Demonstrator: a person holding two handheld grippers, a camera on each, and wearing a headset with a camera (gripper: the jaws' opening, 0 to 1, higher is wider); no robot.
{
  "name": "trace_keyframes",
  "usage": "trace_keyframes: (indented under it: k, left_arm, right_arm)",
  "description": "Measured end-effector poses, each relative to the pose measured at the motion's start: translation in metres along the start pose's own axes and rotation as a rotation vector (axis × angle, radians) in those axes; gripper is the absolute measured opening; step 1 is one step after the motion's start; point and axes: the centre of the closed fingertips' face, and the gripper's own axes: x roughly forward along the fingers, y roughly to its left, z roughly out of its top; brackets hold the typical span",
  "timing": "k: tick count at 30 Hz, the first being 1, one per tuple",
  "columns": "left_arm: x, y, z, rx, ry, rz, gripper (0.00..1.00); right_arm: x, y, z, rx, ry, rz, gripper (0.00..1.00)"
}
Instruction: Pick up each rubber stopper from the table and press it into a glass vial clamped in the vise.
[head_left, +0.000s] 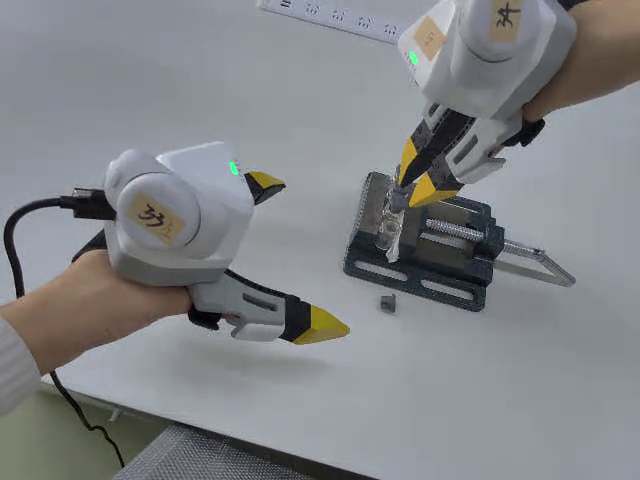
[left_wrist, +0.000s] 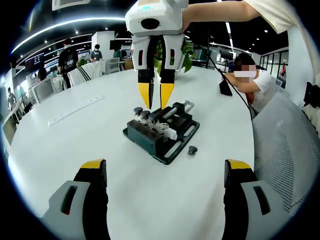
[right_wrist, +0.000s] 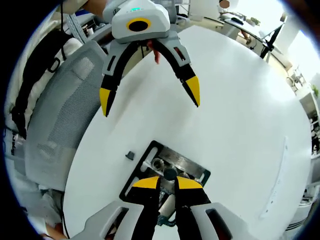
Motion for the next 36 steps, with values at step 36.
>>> trace_keyframes:
  k: [36]
  left_arm:
    - [0.001,0.005,-0.003,-0.005,0.008,0.003,0.97]
  right_arm:
    - [0.011,-0.007,0.003,0.03,-0.017,0.013,0.0]
